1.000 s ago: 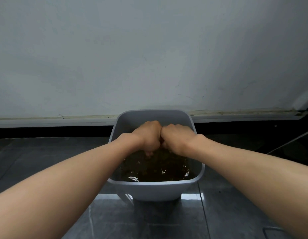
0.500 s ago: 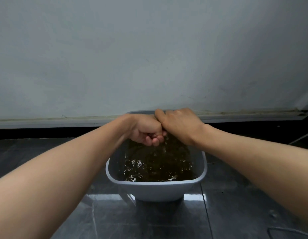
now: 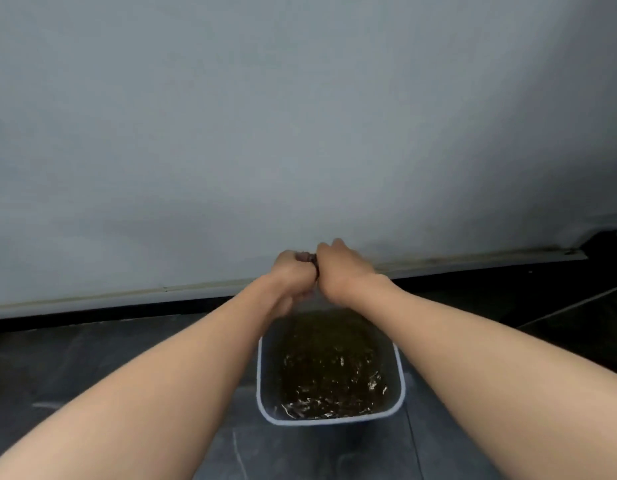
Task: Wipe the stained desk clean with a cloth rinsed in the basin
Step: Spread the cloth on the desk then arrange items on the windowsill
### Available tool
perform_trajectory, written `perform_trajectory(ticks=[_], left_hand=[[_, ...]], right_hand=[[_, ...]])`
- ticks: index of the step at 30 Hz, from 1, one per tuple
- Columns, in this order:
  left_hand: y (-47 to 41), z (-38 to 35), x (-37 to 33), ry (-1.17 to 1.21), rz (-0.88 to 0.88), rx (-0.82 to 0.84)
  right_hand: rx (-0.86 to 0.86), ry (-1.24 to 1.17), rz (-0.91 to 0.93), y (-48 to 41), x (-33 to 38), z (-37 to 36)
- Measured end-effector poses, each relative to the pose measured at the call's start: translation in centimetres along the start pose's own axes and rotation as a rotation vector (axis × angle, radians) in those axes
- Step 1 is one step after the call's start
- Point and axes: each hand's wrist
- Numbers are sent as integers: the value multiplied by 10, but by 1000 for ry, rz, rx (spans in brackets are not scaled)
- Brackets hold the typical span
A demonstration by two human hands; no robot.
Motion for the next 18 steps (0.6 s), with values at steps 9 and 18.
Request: perform_trajectory(ticks=[9,18], left_hand=[[118,33,-260,483,179,162],[301,-15,-531,346,-19,444]], right_hand=[[-31,-129,-205,102,27,268],[-201,-236,-445,298,-14,538]])
Point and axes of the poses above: each hand's wrist, its own y-axis away from the middle knuckle, its own z-axis out of the back of the hand, x = y × z, and after that the axes turned 4 degrees about -z, right-handed
